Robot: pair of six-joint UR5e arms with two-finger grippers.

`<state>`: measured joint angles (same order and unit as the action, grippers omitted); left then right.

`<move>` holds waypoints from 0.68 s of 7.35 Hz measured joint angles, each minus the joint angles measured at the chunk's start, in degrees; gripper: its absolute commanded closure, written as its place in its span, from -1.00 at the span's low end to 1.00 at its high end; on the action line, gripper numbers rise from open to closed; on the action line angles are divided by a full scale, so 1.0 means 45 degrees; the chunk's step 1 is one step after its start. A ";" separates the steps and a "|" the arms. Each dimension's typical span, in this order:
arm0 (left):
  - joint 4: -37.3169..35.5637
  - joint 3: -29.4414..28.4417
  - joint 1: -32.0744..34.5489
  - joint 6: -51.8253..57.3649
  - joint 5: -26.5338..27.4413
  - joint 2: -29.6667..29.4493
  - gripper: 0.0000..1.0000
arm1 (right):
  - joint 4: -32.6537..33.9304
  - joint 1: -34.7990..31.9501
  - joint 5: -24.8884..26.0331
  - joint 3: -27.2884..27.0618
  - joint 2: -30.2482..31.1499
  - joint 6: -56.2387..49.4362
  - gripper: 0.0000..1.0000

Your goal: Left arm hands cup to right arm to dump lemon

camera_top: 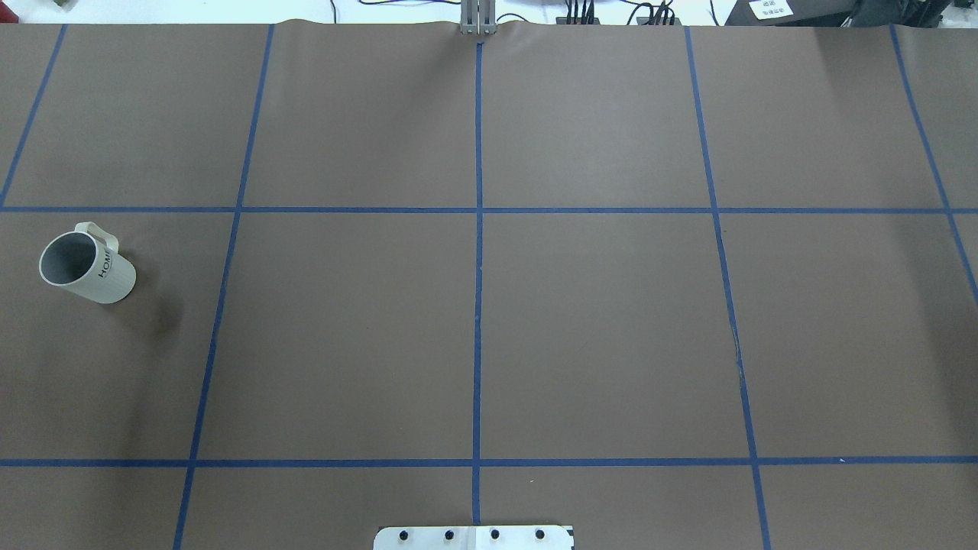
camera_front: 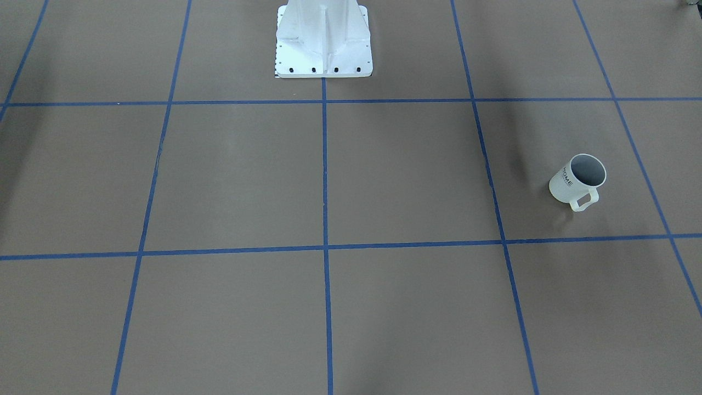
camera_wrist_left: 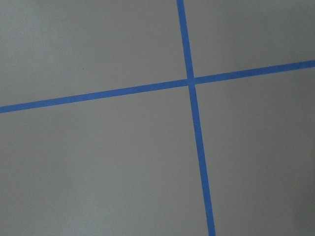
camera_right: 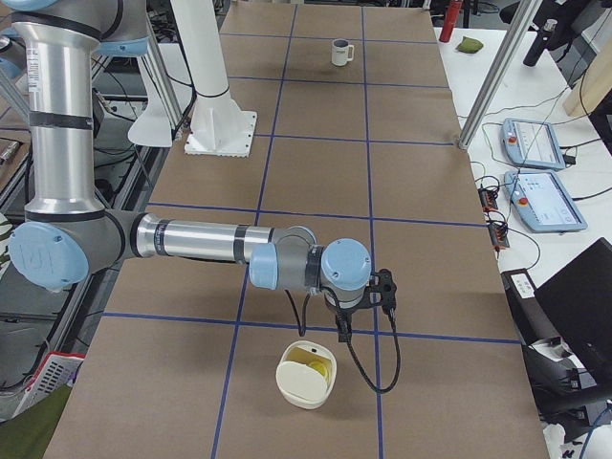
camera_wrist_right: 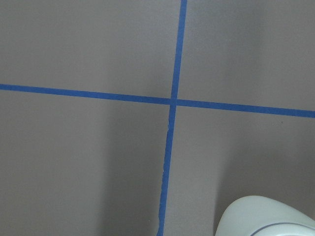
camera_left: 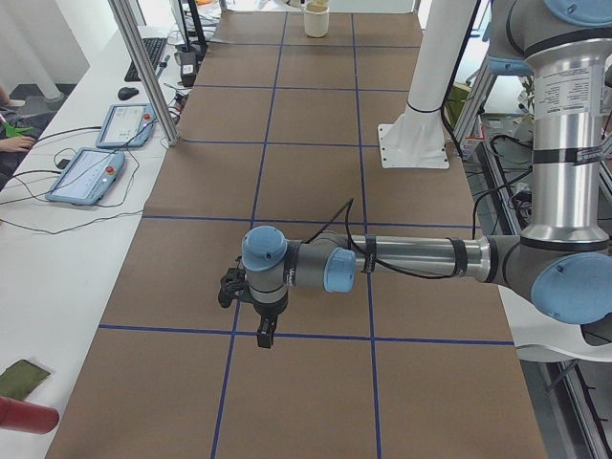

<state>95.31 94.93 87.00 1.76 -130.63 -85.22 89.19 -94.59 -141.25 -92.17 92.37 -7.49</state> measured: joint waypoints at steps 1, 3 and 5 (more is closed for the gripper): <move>-0.0004 0.0001 0.0001 0.0000 -0.0004 0.0012 -1.00 | 0.0053 -0.0008 -0.0050 -0.0184 -0.0005 0.0139 -1.00; -0.0007 -0.0047 0.0002 0.0000 -0.0006 0.0017 -1.00 | 0.0115 -0.0014 -0.0093 -0.0473 -0.0004 0.0551 -1.00; -0.0007 -0.0067 0.0002 0.0000 0.0003 0.0013 -1.00 | 0.0750 -0.0016 -0.0112 -0.0936 -0.0012 0.0655 -1.00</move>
<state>95.28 94.63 87.01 1.76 -130.61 -85.16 92.57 -94.66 -141.75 -96.39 92.31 -4.55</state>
